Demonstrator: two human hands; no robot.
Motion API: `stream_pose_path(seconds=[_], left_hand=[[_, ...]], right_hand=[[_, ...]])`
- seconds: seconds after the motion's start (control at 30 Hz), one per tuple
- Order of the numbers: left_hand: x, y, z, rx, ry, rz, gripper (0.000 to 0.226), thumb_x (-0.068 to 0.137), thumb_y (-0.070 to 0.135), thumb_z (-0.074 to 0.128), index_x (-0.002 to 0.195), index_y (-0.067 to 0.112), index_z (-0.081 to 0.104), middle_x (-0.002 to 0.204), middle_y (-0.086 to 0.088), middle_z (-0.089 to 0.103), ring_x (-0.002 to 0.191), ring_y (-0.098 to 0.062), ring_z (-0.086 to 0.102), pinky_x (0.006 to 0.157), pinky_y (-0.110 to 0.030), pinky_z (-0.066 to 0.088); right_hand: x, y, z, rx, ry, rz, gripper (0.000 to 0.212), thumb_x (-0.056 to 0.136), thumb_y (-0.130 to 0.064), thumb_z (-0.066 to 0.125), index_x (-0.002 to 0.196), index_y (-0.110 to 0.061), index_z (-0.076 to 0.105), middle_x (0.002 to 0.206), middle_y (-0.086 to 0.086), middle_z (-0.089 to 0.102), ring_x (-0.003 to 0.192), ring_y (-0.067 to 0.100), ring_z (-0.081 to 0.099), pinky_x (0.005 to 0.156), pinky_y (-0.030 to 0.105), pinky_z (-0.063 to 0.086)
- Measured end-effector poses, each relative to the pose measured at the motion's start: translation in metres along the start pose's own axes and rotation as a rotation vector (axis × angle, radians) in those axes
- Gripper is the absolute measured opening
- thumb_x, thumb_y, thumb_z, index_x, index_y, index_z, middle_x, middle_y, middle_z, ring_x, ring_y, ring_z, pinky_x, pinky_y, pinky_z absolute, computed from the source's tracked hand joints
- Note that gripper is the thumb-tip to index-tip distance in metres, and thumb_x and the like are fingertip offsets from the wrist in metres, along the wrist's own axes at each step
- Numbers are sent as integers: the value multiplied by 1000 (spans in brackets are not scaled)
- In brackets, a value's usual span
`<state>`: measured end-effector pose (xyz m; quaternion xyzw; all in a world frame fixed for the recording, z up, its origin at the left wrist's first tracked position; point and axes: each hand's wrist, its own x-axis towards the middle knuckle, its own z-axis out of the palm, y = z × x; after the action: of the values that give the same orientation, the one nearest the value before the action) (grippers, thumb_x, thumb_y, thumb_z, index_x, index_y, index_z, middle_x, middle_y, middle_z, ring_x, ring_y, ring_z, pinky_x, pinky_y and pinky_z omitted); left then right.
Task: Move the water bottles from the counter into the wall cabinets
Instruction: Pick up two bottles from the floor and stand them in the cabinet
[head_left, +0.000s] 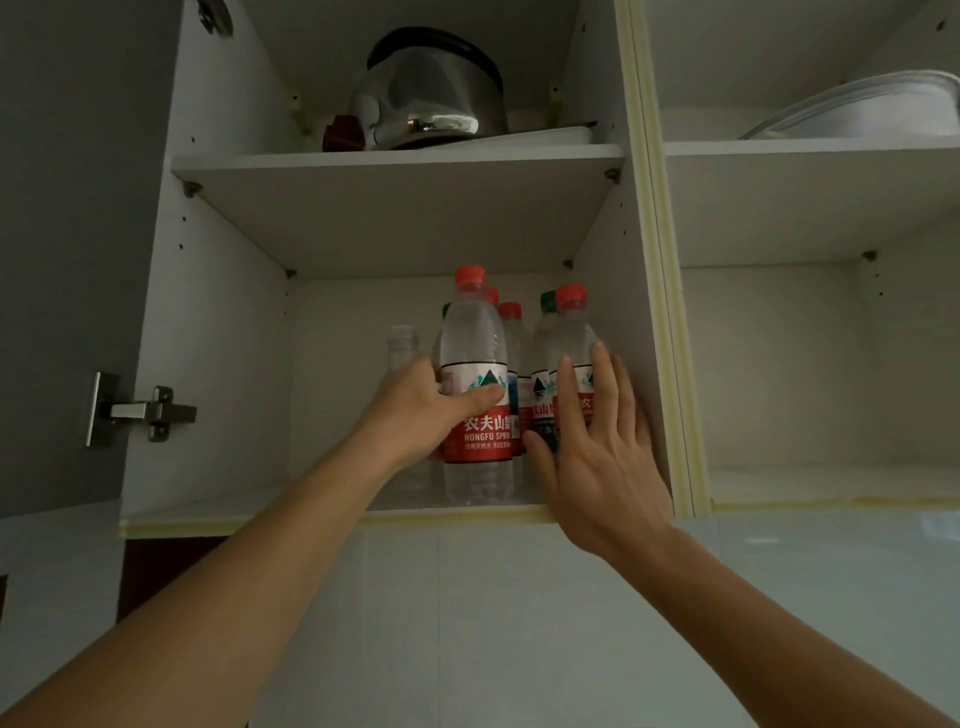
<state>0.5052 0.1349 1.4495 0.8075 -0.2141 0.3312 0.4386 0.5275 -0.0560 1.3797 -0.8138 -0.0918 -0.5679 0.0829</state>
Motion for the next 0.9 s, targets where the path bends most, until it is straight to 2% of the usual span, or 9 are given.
stream_pose_path(seconds=[0.1, 0.2, 0.27, 0.37, 0.47, 0.57, 0.67, 0.77, 0.9], left_hand=[[2, 2, 12, 11, 27, 8, 33, 81, 52, 77, 89, 34, 51, 88, 14, 63, 79, -5, 66, 64, -26, 56], [6, 2, 27, 34, 68, -3, 39, 82, 52, 77, 102, 26, 56, 94, 8, 66, 85, -11, 68, 77, -34, 59], [9, 3, 36, 73, 86, -22, 50, 82, 55, 75, 112, 19, 58, 103, 2, 69, 91, -16, 67, 80, -35, 57], [11, 5, 43, 112, 112, -39, 61, 82, 59, 73, 121, 14, 59, 111, -1, 68, 95, -19, 66, 75, -30, 52], [7, 7, 47, 54, 117, -36, 55, 86, 54, 72, 122, 14, 61, 113, -3, 69, 96, -18, 66, 80, -31, 53], [0, 8, 46, 54, 70, 8, 46, 91, 46, 69, 125, 16, 61, 116, -2, 70, 93, -14, 63, 76, -25, 49], [-5, 4, 37, 84, -51, 19, 48, 93, 38, 70, 135, 20, 56, 119, 3, 67, 95, -13, 61, 87, -33, 56], [-10, -9, 20, 76, -110, -13, 58, 92, 38, 70, 143, 22, 48, 124, 3, 64, 104, -16, 64, 91, -41, 58], [-18, -33, -18, -41, 100, -15, 52, 93, 38, 69, 138, 22, 50, 102, 3, 62, 89, -16, 68, 67, -33, 63]], right_hand=[[1, 1, 1, 32, -44, -5, 84, 92, -73, 2, 157, -25, -16, 163, 1, -31, 153, 26, -21, 119, 45, 3], [-1, -1, -2, 60, -45, 13, 83, 93, -70, 9, 158, -23, -13, 165, 2, -26, 155, 26, -15, 121, 46, 10], [-4, -2, -4, 76, -6, 23, 79, 97, -64, 18, 160, -20, -3, 168, 6, -16, 156, 30, -5, 121, 47, 18], [-9, -3, -8, 93, 78, 32, 69, 100, -47, 36, 159, -17, 17, 168, 12, 3, 153, 36, 14, 117, 50, 31], [-11, -4, -11, 94, 134, 14, 61, 99, -34, 47, 155, -15, 31, 163, 16, 18, 148, 37, 25, 113, 52, 40], [-14, -5, -14, 97, 143, 9, 55, 98, -31, 44, 150, -14, 40, 160, 17, 26, 146, 37, 29, 112, 53, 42], [-18, -7, -17, 112, 149, -22, 57, 96, -35, 35, 146, -11, 46, 154, 18, 35, 143, 39, 34, 110, 56, 42], [-19, -5, -16, 107, 138, -56, 59, 95, -37, 39, 147, -11, 44, 152, 18, 37, 142, 39, 34, 111, 58, 41], [-18, -5, -15, 142, 129, -83, 62, 95, -38, 46, 151, -13, 36, 154, 17, 32, 144, 38, 30, 112, 61, 38]])
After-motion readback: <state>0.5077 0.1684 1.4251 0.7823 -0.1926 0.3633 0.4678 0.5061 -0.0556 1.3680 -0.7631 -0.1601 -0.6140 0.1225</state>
